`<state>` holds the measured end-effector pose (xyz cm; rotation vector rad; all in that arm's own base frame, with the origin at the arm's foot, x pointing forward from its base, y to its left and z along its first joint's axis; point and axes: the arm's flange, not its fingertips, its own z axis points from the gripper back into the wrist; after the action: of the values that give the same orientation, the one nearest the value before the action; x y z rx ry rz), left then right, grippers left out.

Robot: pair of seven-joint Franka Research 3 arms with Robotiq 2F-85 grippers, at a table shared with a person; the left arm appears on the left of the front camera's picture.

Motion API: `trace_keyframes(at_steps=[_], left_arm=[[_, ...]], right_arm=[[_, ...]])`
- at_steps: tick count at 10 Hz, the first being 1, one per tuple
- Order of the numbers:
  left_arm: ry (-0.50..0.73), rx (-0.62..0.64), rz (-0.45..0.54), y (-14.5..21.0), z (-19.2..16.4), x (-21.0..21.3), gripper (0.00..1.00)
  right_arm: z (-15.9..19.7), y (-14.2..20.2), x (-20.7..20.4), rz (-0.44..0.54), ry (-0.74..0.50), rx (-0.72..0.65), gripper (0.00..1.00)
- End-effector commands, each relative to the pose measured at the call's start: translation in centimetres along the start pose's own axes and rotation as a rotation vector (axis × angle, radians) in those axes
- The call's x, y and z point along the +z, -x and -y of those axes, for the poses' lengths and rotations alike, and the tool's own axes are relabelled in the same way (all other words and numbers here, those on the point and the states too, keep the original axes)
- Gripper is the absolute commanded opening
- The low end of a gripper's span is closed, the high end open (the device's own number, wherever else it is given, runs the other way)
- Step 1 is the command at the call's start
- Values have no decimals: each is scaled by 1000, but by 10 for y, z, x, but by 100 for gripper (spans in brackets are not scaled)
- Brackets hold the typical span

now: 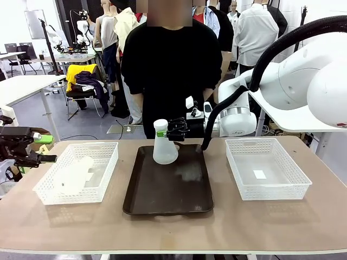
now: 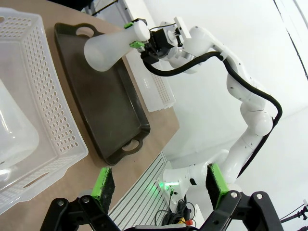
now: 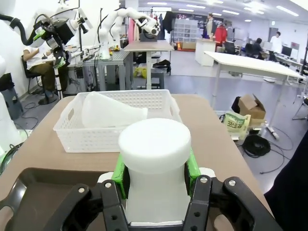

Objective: Prepare the laboratory tools.
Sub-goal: Place the picked Big flask upright in the Handle tray as instructed by the person.

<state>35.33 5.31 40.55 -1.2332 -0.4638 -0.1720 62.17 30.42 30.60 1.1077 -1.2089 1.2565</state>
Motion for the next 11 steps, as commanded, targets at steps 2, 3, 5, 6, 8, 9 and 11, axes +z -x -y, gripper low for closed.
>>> trace_keyframes(at_steps=[2,3,5,6,8,9,11], left_arm=[[17,3,11,0,1,0,100],[17,3,11,0,1,0,100],[17,3,11,0,1,0,100],[17,3,11,0,1,0,100],[17,3,11,0,1,0,100],[17,3,11,0,1,0,100],[17,3,11,0,1,0,100]], right_arm=[[-2,10,-2,10,47,21,0],[-3,11,-2,11,48,16,0],[-4,11,-1,7,50,0,24],[-4,11,-2,2,48,-3,42],[-4,11,-2,1,56,-21,79],[-4,10,-2,-1,58,-26,97],[-5,8,1,-10,57,-30,100]])
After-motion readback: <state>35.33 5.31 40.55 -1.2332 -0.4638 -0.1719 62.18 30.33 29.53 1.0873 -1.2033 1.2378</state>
